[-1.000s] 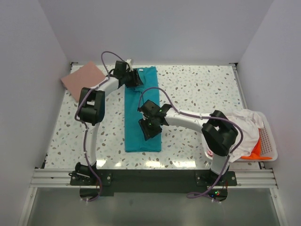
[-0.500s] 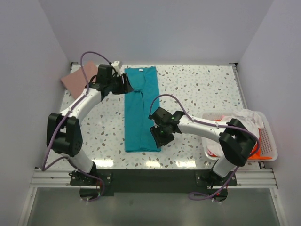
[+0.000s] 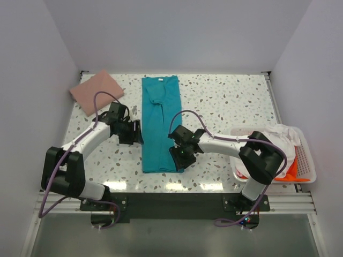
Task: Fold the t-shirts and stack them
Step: Fold the tshirt
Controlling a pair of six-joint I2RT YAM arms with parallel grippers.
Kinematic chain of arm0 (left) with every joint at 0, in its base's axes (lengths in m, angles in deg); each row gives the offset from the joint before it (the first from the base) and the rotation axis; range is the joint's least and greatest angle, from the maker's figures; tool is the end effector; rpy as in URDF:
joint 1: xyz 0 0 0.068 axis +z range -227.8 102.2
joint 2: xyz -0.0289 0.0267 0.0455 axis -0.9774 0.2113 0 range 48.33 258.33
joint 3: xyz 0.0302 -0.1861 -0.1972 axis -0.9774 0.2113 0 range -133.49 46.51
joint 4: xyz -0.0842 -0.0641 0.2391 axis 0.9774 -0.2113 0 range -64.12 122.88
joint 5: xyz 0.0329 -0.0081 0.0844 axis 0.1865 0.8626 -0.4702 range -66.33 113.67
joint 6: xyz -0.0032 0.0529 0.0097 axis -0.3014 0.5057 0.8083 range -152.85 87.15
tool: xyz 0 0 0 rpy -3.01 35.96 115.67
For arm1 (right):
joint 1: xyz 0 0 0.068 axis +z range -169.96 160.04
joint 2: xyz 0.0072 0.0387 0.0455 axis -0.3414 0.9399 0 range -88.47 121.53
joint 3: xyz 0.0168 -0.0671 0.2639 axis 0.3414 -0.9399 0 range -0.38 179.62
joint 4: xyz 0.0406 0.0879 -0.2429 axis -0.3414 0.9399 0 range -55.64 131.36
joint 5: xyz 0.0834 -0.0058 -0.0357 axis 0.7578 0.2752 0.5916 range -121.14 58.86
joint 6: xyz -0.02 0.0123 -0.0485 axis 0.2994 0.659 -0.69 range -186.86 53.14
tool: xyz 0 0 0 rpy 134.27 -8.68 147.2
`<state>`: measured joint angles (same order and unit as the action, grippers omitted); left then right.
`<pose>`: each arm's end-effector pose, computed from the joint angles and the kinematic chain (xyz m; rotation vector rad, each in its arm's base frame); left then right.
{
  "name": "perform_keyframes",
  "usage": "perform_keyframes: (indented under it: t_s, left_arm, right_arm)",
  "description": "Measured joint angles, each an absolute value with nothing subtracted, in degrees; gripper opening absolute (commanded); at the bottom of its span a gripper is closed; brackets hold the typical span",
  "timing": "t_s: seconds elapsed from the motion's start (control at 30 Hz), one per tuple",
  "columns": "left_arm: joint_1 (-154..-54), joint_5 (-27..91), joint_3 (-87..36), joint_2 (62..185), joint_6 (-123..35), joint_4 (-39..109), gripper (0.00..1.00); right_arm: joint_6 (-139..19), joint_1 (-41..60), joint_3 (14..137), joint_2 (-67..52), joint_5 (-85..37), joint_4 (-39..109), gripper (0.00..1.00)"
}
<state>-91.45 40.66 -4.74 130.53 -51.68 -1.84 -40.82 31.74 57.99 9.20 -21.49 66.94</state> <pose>0.2596 -0.0738 0.2020 -0.0359 2.7639 -0.5628 0.1917 0.2522 0.1627 -0.6964 2.8779 0.4909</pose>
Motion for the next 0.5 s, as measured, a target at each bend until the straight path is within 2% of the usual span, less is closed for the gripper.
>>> perform_keyframes:
  t_s: [0.17,0.3,0.5]
  left_arm:
    - [-91.56,43.28,-2.42,128.80,-51.18,-3.26,0.64]
    - [-92.10,45.47,-0.26,128.82,-50.28,-5.18,0.64]
    - [-94.18,49.14,2.26,129.63,-49.10,-6.86,0.64]
  right_arm:
    - [-39.81,31.74,57.33,9.68,-21.39,66.63,0.44]
    - [-38.94,31.74,56.79,9.64,-21.41,66.28,0.31]
    - [-37.98,31.74,55.82,9.31,-21.14,65.82,0.23]
